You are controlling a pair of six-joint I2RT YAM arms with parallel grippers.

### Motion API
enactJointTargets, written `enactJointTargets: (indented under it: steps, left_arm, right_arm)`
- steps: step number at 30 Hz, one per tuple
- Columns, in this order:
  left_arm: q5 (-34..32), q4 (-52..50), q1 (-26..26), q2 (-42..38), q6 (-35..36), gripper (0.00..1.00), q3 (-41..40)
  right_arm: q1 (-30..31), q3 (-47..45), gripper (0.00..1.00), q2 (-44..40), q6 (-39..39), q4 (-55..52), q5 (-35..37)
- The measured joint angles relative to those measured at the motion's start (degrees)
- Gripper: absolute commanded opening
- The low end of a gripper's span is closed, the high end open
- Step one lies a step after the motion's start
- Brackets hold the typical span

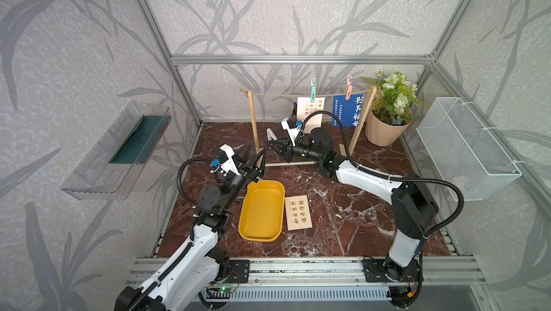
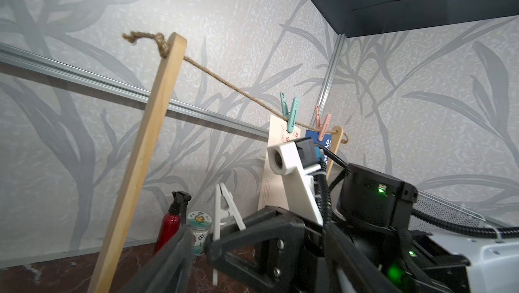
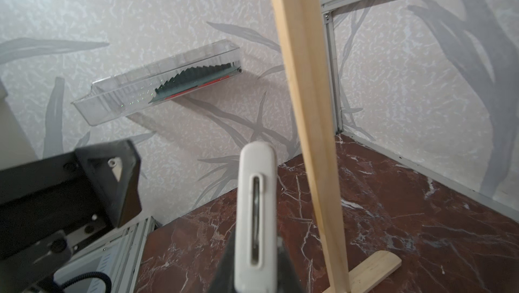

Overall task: Remove the postcards from the strings
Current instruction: Place the clamp in the storage box.

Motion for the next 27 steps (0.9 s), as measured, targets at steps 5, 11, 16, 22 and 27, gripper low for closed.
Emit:
enactJointTargets:
  steps: [5,11,16,22,27]
  left_arm:
    - [-6.5,-4.9,0.0,-4.2,1.6,0.75,-0.1]
    - [-8.1,-8.9,0.0,-3.9,4.1,0.75,0.1]
    - [-5.7,-12.1,0.0,0.6,5.6,0.75,3.8]
    - [-3.2,-14.1,0.0,3.5,7.6,0.75,9.8]
    - [1.4,-15.1,0.0,9.3,8.7,0.75,15.8]
  right_arm:
    - [6.5,-4.4,0.00,-3.6,-7.8,-10.3,0.3]
    - [15.0,-7.5,0.02,-4.2,-15.9,-24.0,2.7]
    - [16.3,-7.2,0.11,-0.2,-20.8,-30.2,6.1]
    - [17.5,-6.8,0.67,5.1,-24.4,-35.1,9.3]
    - [17.6,-9.9,0.84,2.4,-25.1,-33.2,11.5]
